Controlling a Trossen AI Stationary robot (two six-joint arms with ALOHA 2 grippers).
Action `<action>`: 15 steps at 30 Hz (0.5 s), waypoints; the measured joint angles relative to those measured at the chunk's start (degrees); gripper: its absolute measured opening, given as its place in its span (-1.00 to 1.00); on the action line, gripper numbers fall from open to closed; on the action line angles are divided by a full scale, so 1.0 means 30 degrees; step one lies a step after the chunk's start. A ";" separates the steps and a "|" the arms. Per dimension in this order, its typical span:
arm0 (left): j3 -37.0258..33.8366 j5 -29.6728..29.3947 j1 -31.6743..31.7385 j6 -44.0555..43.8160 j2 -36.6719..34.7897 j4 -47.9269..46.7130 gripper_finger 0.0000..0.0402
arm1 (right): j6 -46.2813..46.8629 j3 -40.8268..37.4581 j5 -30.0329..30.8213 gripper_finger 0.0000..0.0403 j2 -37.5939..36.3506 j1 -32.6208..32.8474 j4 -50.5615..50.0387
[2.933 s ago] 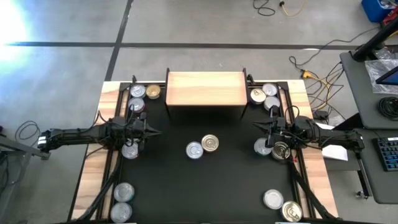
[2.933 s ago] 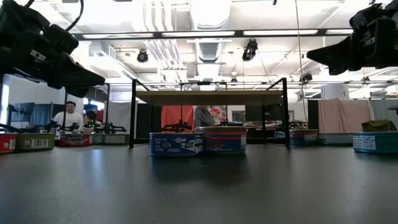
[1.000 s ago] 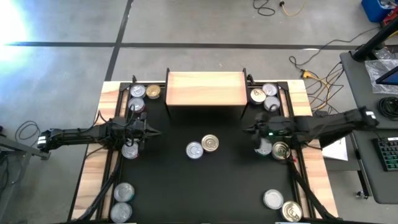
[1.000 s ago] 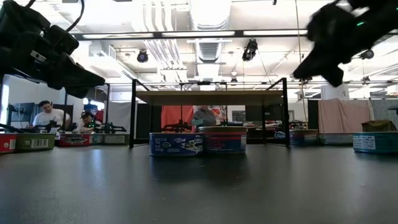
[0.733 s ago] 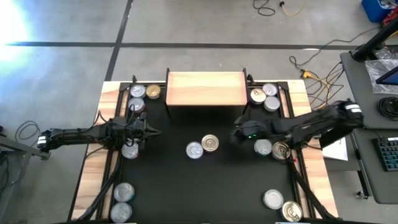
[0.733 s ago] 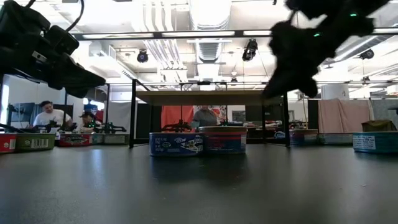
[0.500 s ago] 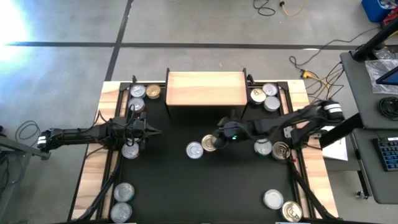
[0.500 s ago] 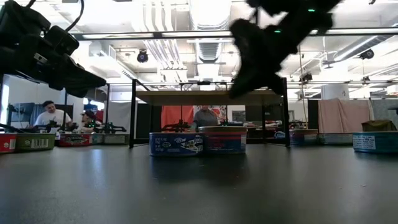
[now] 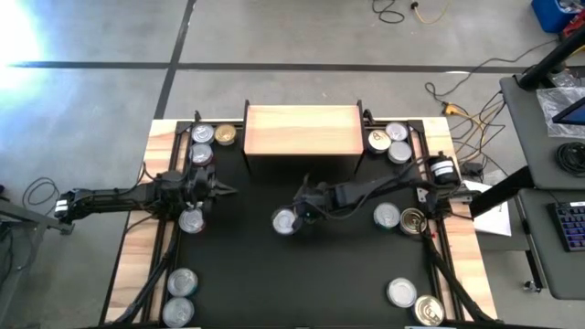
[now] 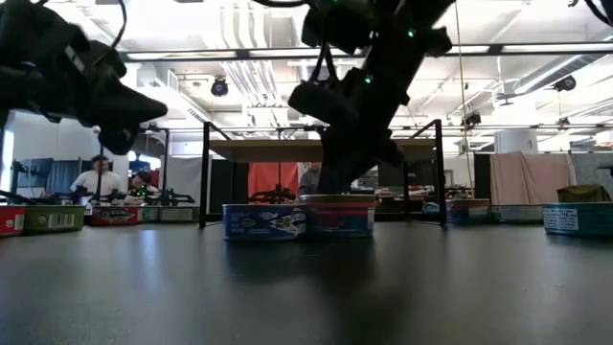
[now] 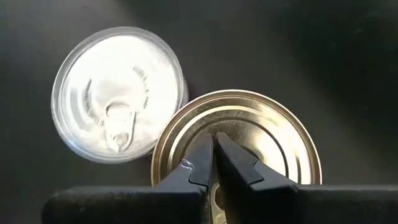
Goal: Stack canned seafood by type on shelf
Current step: Put the middle left blue-pink tuna can on the shelf
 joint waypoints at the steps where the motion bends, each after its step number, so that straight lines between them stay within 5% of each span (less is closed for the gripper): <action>1: 0.0000 -0.0196 -0.0007 -0.0840 0.0019 0.0241 -1.00 | 0.0592 0.0142 -0.0005 -0.94 0.0130 0.0198 -0.0266; 9: 0.0000 -0.2020 0.0011 -0.3254 0.0149 0.2863 -1.00 | 0.2609 0.0310 -0.0856 -0.94 -0.0363 0.2644 -0.1689; 15: 0.0000 -0.3220 0.0007 -0.1336 0.0269 0.6325 -1.00 | 0.4055 0.0317 -0.0681 -0.94 -0.0442 0.4366 -0.2279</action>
